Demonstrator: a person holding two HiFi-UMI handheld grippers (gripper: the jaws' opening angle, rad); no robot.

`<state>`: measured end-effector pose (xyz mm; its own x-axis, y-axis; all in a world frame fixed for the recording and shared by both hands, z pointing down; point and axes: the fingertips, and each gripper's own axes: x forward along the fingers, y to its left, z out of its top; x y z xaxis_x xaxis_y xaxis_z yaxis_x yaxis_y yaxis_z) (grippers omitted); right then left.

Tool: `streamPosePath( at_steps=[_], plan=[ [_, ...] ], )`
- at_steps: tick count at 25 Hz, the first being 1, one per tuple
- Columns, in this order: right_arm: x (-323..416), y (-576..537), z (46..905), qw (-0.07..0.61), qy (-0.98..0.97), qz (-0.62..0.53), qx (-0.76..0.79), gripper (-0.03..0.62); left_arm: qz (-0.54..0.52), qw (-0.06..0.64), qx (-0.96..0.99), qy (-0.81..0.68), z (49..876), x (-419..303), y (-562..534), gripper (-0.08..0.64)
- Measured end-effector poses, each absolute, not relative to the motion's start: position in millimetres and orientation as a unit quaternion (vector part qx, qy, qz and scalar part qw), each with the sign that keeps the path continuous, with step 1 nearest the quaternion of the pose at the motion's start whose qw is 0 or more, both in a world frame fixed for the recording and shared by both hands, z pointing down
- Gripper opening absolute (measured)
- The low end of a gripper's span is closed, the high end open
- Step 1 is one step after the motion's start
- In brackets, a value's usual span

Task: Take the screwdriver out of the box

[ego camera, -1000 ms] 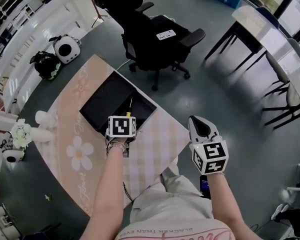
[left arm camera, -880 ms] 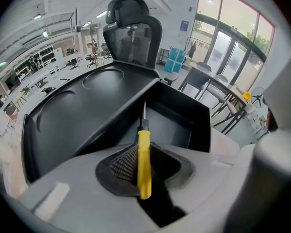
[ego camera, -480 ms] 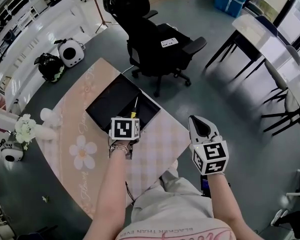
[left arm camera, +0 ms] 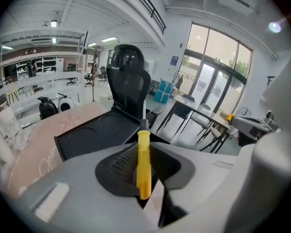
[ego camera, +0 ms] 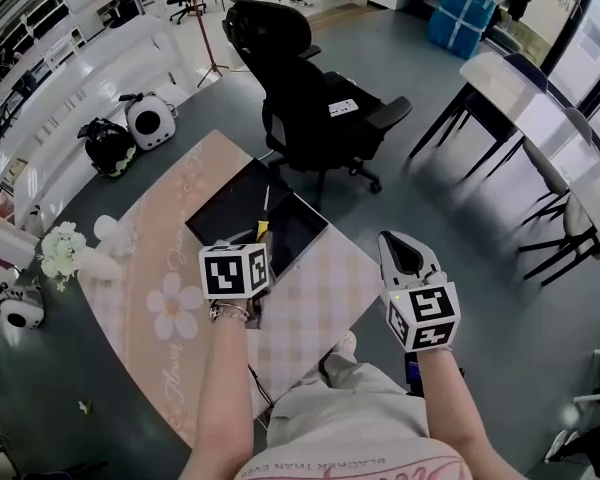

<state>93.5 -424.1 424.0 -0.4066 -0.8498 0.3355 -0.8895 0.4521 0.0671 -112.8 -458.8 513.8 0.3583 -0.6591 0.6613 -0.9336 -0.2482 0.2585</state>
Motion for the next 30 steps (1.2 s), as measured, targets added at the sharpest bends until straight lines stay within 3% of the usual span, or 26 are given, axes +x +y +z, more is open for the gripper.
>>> streamPosePath(
  at_steps=[14, 30],
  plan=[
    [59.7, -409.4, 348.7, 0.113, -0.847, -0.013, 0.519, 0.006, 0.061, 0.158, 0.786, -0.594, 392.8, -172.8, -416.5, 0.086],
    [41.2, -382.0, 252.8, 0.042, -0.87, -0.093, 0.482, 0.005, -0.021, -0.029, 0.775, -0.631, 278.7, -177.9, -357.3, 0.086]
  ],
)
